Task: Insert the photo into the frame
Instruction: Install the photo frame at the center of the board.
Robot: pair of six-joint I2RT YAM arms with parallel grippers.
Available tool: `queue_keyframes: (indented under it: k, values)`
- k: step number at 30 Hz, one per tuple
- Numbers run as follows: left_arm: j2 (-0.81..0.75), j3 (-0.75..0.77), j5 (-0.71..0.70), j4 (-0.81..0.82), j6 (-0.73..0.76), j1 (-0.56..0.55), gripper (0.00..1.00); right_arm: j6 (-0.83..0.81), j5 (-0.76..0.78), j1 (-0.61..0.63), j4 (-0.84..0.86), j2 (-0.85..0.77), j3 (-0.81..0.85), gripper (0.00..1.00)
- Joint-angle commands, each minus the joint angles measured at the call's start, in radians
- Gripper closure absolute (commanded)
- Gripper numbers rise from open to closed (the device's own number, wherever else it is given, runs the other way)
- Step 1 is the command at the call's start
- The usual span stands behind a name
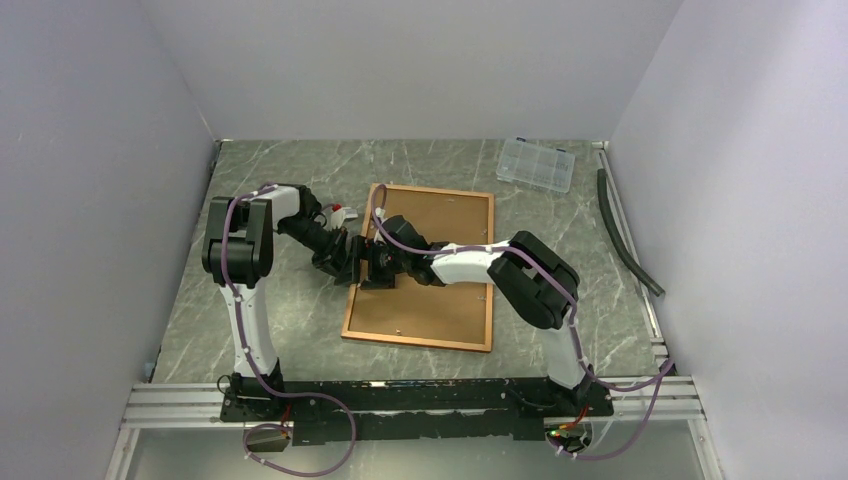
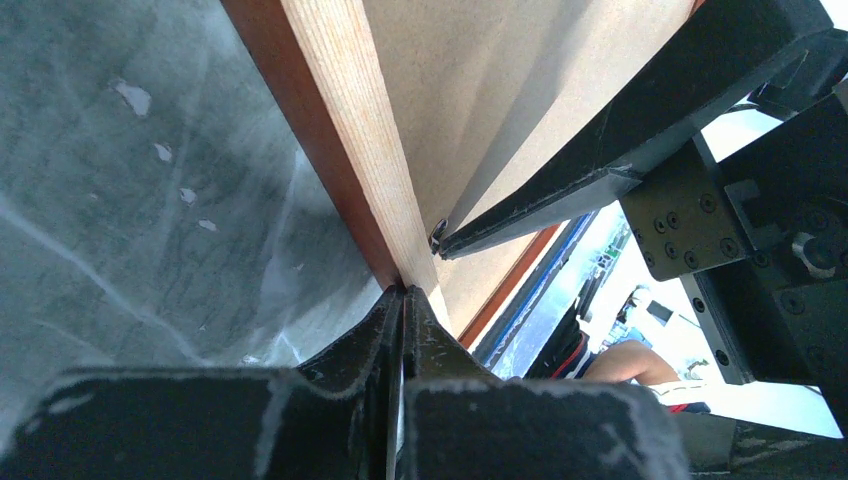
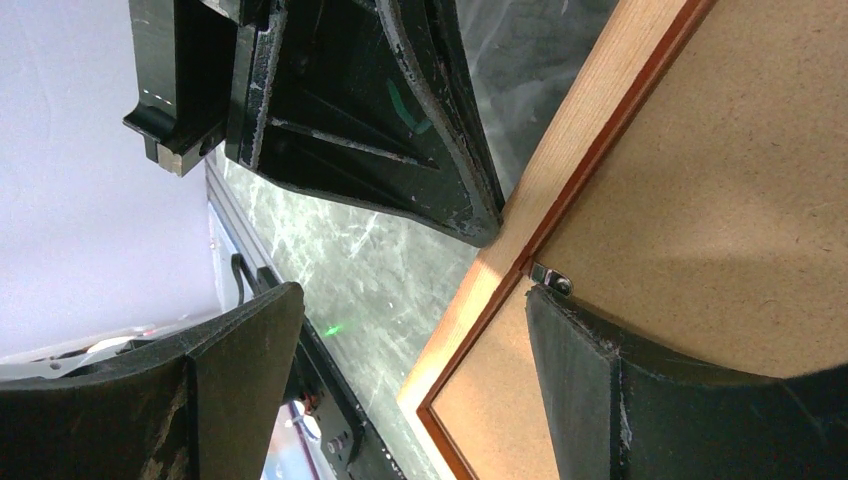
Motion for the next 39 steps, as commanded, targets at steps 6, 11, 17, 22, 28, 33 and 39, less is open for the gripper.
queue_keyframes:
  k: [6, 11, 17, 22, 28, 33, 39]
  values:
    - [-0.011, -0.018, -0.002, 0.029, 0.017, -0.008, 0.94, -0.011, 0.029, 0.007, 0.008, 0.025, 0.028, 0.14]
    - [-0.017, -0.02, -0.006, 0.017, 0.028, -0.008, 0.94, -0.02, 0.025, 0.007, 0.025, 0.016, 0.023, 0.14]
    - [-0.018, -0.018, -0.006, 0.013, 0.028, -0.008, 0.94, -0.026, 0.016, 0.006, 0.029, 0.017, 0.033, 0.14]
    - [-0.02, -0.022, -0.006, 0.012, 0.03, -0.008, 0.94, -0.034, 0.01, 0.006, 0.033, 0.016, 0.034, 0.14]
    - [-0.017, 0.011, -0.018, -0.036, 0.062, 0.011, 0.94, -0.085, -0.021, -0.016, 0.033, -0.079, 0.026, 0.12]
    - [-0.041, 0.053, -0.047, -0.086, 0.096, 0.053, 0.83, -0.097, -0.046, -0.125, 0.017, -0.279, -0.092, 0.06]
    - [-0.105, 0.011, -0.14, -0.055, 0.114, 0.041, 0.72, -0.108, 0.001, -0.364, -0.102, -0.533, -0.279, 0.01]
